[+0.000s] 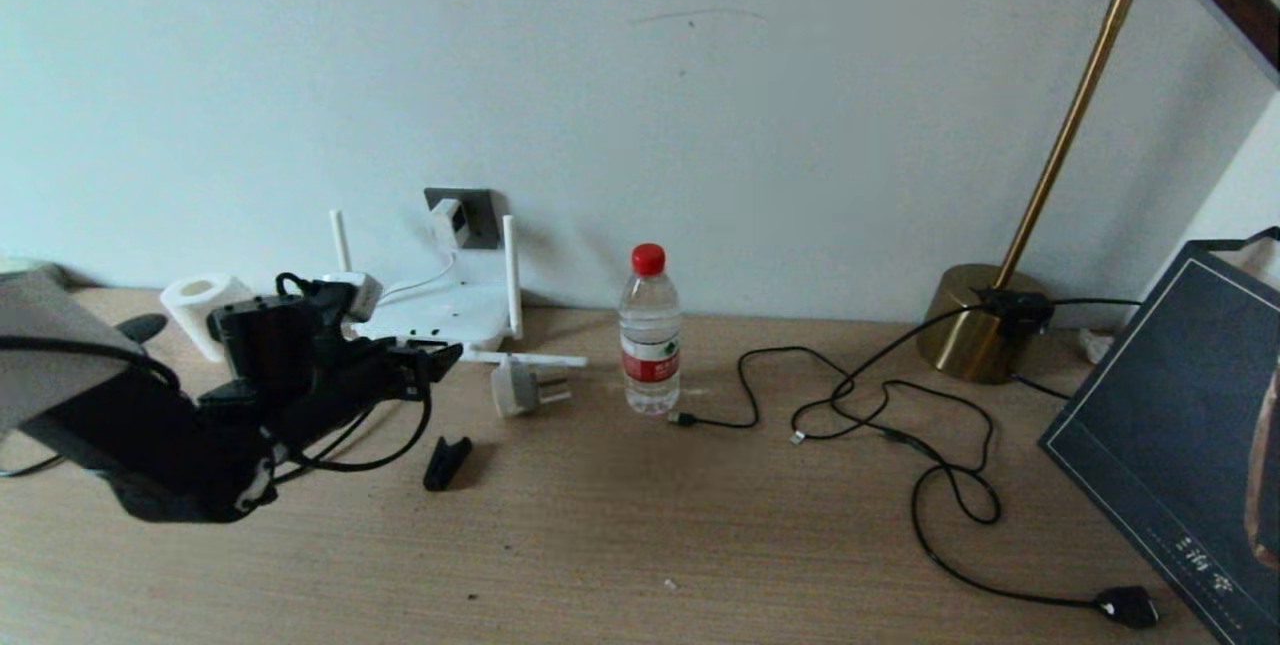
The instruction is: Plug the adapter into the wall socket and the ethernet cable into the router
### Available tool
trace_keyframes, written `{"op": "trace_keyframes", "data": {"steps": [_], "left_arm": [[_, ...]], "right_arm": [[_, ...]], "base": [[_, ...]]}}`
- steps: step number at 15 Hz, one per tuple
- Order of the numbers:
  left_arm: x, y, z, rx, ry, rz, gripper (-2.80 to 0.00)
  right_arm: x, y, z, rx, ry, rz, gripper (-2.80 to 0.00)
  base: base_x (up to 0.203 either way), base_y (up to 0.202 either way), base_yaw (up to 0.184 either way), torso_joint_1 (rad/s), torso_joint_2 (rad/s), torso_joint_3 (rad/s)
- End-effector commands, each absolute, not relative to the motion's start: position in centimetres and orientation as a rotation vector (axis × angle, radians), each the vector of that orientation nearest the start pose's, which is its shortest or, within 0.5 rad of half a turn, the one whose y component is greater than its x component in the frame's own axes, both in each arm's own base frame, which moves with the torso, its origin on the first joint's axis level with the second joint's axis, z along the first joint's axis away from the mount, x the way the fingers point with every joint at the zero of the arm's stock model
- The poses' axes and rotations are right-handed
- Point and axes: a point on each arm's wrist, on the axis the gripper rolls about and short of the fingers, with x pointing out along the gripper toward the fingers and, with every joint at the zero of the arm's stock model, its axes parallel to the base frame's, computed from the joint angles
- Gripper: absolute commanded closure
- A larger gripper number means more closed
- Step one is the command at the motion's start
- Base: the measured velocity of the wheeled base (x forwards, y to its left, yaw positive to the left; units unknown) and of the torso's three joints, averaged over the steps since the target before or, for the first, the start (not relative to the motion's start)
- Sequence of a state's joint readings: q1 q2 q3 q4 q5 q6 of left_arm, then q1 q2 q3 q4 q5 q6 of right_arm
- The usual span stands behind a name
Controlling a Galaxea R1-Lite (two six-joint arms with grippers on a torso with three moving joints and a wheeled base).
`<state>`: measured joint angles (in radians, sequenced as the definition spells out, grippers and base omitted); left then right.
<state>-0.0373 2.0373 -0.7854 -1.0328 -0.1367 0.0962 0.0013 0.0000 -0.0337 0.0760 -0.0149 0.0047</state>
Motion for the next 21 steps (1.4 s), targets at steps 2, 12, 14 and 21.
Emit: {"op": "trace_keyframes", "data": {"steps": [2, 12, 14, 21], "left_arm": [[32.3, -3.0, 15.3, 0.095, 0.089, -0.222, 0.0], [10.5, -2.3, 21.9, 0.105, 0.052, -0.32, 0.0], [5.9, -1.4, 14.6, 0.118, 0.264, -0.312, 0.0], [0.1, 0.0, 8.3, 0.107, 0.278, 0.016, 0.0]], "right_arm": [[-2.5, 0.0, 7.7, 0.004, 0.044, -0.013, 0.0], [-2.5, 0.0, 7.7, 0.004, 0.044, -0.012, 0.0], [-2.5, 0.0, 7.7, 0.004, 0.044, -0.011, 0.0], [-2.5, 0.0, 7.7, 0.004, 0.044, -0.013, 0.0]], "base": [[0.0, 0.0, 0.0, 0.0, 0.0, 0.0], [0.0, 0.0, 0.0, 0.0, 0.0, 0.0], [0.0, 0.0, 0.0, 0.0, 0.0, 0.0], [0.0, 0.0, 0.0, 0.0, 0.0, 0.0]]}}
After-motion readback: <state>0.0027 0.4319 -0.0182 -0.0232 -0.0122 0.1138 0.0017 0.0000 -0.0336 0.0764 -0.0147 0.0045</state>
